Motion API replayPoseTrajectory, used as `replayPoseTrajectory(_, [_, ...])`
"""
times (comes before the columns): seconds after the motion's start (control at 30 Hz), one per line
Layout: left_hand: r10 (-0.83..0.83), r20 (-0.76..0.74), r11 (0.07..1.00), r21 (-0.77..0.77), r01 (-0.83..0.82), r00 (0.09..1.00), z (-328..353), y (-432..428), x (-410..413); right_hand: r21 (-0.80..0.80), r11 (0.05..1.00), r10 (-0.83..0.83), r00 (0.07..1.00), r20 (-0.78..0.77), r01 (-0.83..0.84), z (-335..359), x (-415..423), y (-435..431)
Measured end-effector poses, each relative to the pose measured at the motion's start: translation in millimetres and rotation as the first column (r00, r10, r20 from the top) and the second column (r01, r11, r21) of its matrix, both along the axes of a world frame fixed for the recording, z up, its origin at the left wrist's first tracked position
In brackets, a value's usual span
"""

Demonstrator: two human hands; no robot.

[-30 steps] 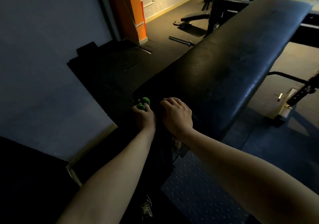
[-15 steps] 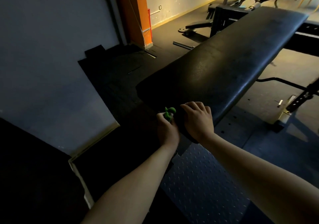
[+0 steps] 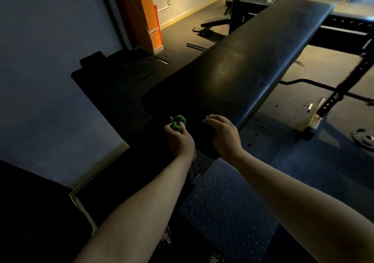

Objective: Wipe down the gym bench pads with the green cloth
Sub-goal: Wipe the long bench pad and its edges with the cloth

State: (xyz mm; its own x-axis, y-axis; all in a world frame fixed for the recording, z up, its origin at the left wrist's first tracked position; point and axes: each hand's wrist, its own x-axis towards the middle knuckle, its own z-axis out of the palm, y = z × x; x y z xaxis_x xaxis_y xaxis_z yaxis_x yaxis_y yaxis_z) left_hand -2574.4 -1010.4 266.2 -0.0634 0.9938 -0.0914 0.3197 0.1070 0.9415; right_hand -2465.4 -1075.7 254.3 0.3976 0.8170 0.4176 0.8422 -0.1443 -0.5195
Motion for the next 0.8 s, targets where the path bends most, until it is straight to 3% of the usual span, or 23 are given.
replayPoseTrajectory(0.13, [-0.025, 0.001, 1.0, 0.005, 0.025, 1.0, 3, -20, 1, -0.028, 0.999, -0.044, 0.998, 0.043, 0.045, -10, -7, -23])
replayPoseTrajectory(0.2, [-0.079, -0.039, 0.996, 0.026, 0.08, 0.996, 3, -38, -1, -0.054, 0.993, -0.102, 0.995, -0.01, 0.101, -15, -15, -35])
replayPoseTrajectory(0.4, [-0.25, -0.224, 0.958, 0.087, 0.275, 0.942, -13, -78, -12, 0.02, 0.997, -0.068, 0.975, -0.211, 0.074, -17, -22, -53])
replayPoseTrajectory(0.53, [-0.379, -0.45, 0.868, 0.131, 0.479, 0.809, -11, -94, -23, 0.089, 0.981, -0.119, 0.899, -0.422, 0.171, -2, -28, -57])
replayPoseTrajectory(0.7, [-0.569, -0.396, 0.755, 0.097, 0.649, 0.721, -6, -98, -40, 0.055, 0.966, -0.182, 0.812, -0.555, 0.254, 3, -39, -69])
replayPoseTrajectory(0.8, [-0.681, -0.407, 0.643, 0.064, 0.763, 0.608, -1, -97, -56, 0.047, 0.944, -0.219, 0.727, -0.65, 0.326, 7, -53, -80])
